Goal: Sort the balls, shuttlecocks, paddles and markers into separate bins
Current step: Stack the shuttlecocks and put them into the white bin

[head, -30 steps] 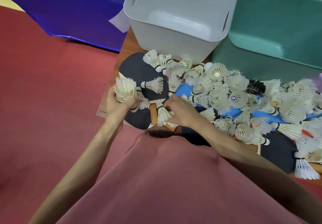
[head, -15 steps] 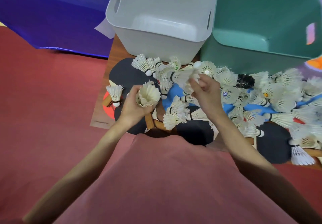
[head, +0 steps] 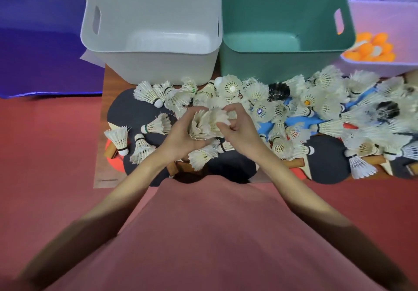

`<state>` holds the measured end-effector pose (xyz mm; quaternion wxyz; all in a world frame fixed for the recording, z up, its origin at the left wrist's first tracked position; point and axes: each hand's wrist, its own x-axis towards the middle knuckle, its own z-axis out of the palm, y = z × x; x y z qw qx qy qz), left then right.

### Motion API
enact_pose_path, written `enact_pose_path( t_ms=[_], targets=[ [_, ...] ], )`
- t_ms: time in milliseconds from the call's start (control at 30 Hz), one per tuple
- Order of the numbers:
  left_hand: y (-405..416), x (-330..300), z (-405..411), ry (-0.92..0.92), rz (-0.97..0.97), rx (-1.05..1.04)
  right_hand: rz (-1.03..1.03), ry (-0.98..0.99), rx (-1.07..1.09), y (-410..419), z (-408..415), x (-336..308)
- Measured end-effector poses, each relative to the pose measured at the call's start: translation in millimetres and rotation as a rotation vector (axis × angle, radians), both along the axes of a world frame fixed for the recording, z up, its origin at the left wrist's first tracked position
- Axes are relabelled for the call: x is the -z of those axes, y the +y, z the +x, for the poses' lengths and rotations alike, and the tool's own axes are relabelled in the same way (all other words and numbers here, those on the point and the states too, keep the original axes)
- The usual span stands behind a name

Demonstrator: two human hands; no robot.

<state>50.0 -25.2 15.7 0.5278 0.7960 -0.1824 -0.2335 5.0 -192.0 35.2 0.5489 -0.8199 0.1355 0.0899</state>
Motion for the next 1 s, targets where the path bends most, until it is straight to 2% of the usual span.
enact_pose_path(
  t_ms=[133, 200, 367, 533, 600, 700, 800, 1000],
  targets=[
    [-13.8, 1.7, -5.2, 0.011, 0.013, -0.077, 0.205, -0.065, 0.114, -8.7, -14.4, 3.0],
    [-19.7, 2.7, -6.7, 0.024, 0.002, -0.096, 0.206, -0.093, 0.217, -15.8, -22.6, 9.5],
    [-32.8, 3.0, -15.8, 0.041, 0.011, -0.075, -0.341, -0.043, 0.349, -61.1, -59.0, 45.1],
    [-44.4, 9.0, -31.8, 0.048, 0.027, -0.061, -0.587, 0.061, 0.564, -111.3, -103.0, 72.2],
    [-50.2, 7.9, -36.3, 0.057, 0.020, -0.061, -0.675, 0.135, 0.519, -128.2, -113.3, 82.4],
    [-62.4, 2.7, -41.8, 0.090, 0.001, -0.050, -0.748, 0.239, 0.330, -146.4, -119.1, 95.2],
    [-75.8, -0.6, -45.7, 0.106, -0.016, -0.050, -0.790, 0.242, 0.233, -153.9, -118.8, 97.5],
    [-96.5, 3.9, -51.1, 0.083, 0.000, -0.109, -0.789, 0.221, 0.227, -174.8, -118.8, 91.2]
  ],
)
